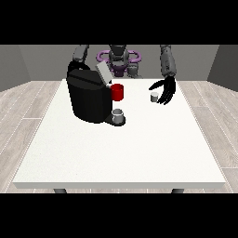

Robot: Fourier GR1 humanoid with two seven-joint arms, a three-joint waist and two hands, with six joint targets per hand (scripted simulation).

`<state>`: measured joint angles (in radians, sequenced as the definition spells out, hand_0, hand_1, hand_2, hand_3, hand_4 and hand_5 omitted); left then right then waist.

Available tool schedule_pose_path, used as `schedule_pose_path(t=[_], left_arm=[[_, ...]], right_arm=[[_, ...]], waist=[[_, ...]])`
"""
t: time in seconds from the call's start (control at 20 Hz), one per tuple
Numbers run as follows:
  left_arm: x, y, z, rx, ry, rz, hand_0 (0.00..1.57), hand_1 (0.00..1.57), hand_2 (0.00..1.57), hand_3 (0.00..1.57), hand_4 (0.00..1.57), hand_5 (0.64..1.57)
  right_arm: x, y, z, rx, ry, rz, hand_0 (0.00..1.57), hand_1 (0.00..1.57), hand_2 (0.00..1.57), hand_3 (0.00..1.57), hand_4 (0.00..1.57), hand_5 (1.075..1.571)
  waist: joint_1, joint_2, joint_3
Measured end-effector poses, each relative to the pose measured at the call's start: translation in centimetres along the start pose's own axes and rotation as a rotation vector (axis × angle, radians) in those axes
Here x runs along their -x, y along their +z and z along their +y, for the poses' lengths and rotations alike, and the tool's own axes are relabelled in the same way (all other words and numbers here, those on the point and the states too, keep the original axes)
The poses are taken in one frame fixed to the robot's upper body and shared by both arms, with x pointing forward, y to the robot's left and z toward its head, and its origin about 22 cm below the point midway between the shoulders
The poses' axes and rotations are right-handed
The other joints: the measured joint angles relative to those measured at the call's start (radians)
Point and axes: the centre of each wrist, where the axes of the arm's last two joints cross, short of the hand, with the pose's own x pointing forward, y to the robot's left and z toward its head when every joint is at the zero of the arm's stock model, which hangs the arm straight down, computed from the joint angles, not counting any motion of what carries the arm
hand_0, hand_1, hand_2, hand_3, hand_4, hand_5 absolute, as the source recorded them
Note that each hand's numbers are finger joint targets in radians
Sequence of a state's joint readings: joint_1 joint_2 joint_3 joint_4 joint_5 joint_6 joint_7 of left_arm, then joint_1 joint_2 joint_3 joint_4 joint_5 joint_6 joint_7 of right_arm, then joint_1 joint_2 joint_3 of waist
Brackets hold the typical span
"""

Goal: Insert the coffee pod into the coffee machine and close the lid

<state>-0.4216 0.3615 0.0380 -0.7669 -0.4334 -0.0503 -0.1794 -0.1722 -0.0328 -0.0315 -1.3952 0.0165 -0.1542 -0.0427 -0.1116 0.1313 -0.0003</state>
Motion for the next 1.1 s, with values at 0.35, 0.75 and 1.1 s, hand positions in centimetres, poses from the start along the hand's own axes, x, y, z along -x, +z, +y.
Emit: schedule_pose_path(t=[0.35, 0.75, 1.1], left_arm=[[-0.7, -1.0, -0.3, -0.061, -0.105, -0.039, 0.69, 0.69, 0.85, 0.65, 0.29, 1.571], [-0.4, -1.5, -0.6, -0.135, -0.178, -0.071, 0.93, 0.93, 1.04, 0.82, 0.28, 1.571], [-0.9, -2.3, 0.8, -0.144, -0.264, -0.089, 1.27, 1.27, 1.40, 1.36, 0.51, 1.571]], right_arm=[[-0.3, -0.8, 0.5, 0.004, 0.001, -0.006, 0.00, 0.00, 0.00, 0.00, 0.49, 1.571], [-0.2, -0.6, 0.4, 0.006, -0.024, -0.017, 0.00, 0.00, 0.00, 0.00, 0.51, 1.571], [-0.7, -1.2, 0.2, -0.002, -0.035, -0.033, 0.00, 0.00, 0.00, 0.00, 0.41, 1.571]], waist=[[0.000, 0.010, 0.0015], [-0.018, 0.017, 0.0032], [-0.030, 0.043, 0.0039]])
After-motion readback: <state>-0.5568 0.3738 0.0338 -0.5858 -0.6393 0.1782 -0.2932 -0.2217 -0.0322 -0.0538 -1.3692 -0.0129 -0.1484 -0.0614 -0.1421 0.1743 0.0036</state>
